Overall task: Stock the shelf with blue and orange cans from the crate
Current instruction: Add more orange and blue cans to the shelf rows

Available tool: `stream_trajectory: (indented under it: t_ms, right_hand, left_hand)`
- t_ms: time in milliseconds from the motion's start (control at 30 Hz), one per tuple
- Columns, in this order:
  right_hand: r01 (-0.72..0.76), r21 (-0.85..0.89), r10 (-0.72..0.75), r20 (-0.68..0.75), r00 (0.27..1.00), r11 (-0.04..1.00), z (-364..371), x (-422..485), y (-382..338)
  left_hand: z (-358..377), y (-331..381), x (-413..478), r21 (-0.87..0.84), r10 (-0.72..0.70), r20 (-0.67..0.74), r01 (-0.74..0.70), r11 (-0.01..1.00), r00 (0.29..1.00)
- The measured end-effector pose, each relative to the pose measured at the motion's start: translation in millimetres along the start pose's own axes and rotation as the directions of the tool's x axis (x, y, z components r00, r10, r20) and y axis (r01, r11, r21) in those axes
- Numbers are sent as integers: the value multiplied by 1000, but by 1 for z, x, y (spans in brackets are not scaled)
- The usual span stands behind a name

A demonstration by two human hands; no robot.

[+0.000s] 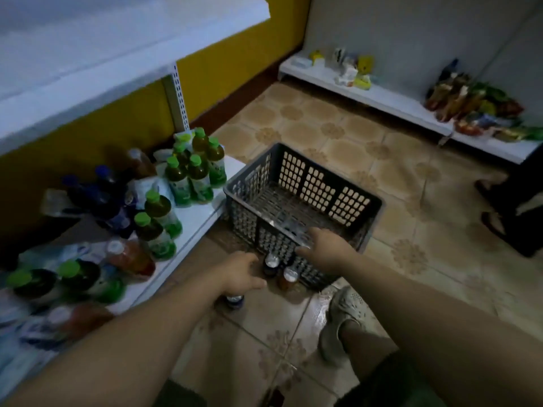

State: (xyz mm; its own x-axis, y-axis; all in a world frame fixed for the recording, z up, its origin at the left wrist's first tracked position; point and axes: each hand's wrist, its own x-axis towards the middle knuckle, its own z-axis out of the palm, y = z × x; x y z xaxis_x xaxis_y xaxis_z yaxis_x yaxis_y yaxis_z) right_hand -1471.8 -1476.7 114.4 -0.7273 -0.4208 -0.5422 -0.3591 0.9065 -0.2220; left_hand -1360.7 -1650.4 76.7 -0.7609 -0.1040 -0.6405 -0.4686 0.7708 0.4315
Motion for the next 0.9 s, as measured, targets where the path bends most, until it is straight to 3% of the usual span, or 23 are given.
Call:
stream_trajectory:
  t_ms: [133,367,700,900]
  right_hand:
    - [-28,-2,28,113,993,1000,44,55,28]
    - [7,19,-12,228,974,1000,119,162,35]
    - [73,-185,-29,229,973,980,238,249,28]
    - [27,-115,-7,178,984,993,250,261,25]
  left_hand:
    - [34,-29,64,-44,-60,94,64,997,994]
    - [65,-76,162,-42,-121,76,125,991,990]
    - [103,-118,234,14,-116,77,115,993,990]
    - [113,-130,244,-93,-115,32,117,989,993]
